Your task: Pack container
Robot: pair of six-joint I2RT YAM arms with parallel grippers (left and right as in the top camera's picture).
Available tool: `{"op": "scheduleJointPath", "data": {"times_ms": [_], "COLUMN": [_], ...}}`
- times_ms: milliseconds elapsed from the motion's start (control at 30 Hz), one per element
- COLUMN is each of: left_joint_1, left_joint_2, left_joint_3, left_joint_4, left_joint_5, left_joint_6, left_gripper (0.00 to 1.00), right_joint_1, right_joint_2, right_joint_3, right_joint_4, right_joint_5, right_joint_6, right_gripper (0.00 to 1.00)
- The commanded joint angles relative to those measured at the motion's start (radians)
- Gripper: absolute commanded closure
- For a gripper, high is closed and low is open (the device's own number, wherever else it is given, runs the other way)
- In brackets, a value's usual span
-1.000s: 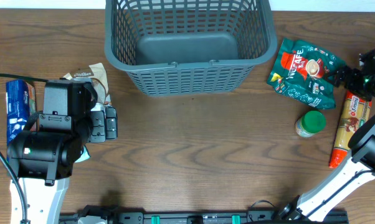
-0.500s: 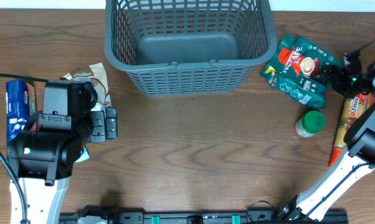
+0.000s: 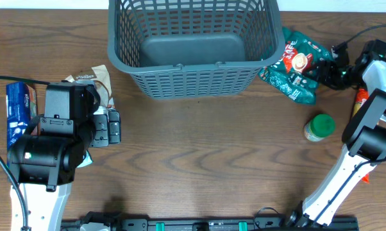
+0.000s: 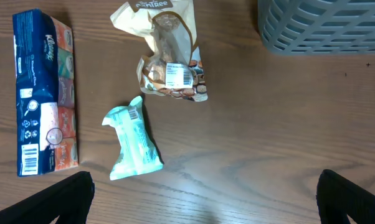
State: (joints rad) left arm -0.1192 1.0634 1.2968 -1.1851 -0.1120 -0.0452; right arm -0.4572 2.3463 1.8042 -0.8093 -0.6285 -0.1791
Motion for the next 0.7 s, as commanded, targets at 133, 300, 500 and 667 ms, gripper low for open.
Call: {"op": "scheduleJointPath", "data": {"times_ms": [133,300,500,667], "left_joint_1": [0.005,0.005,0.005,0.005], "left_joint_2": [0.001,0.001,0.001,0.001], "left_joint_3": [0.006,0.006,0.006,0.006], "left_joint_4": [-0.003,-0.003,-0.003,-0.003], "left_joint_5": [-0.004,-0.004,-0.005,-0.005], "left_joint_6": [-0.002,-0.002,-0.002,-0.001], "left_gripper": [0.01,0.01,0.01,0.01], "right_joint_1": [0.021,0.017,0.011,0.012], "right_joint_2": [0.048,0.048,0.038,-0.059], "right_joint_3": [-0.015,-0.015,0.011,0.021], "right_joint_4": [0.002,-0.002,-0.066,-0.114], "right_joint_5": [0.062,0.064,0.111,0.21], "right_joint_6": [0.018,0.028,0.082,0.081], "right_gripper": [0.99,0.99,0.99,0.99]}}
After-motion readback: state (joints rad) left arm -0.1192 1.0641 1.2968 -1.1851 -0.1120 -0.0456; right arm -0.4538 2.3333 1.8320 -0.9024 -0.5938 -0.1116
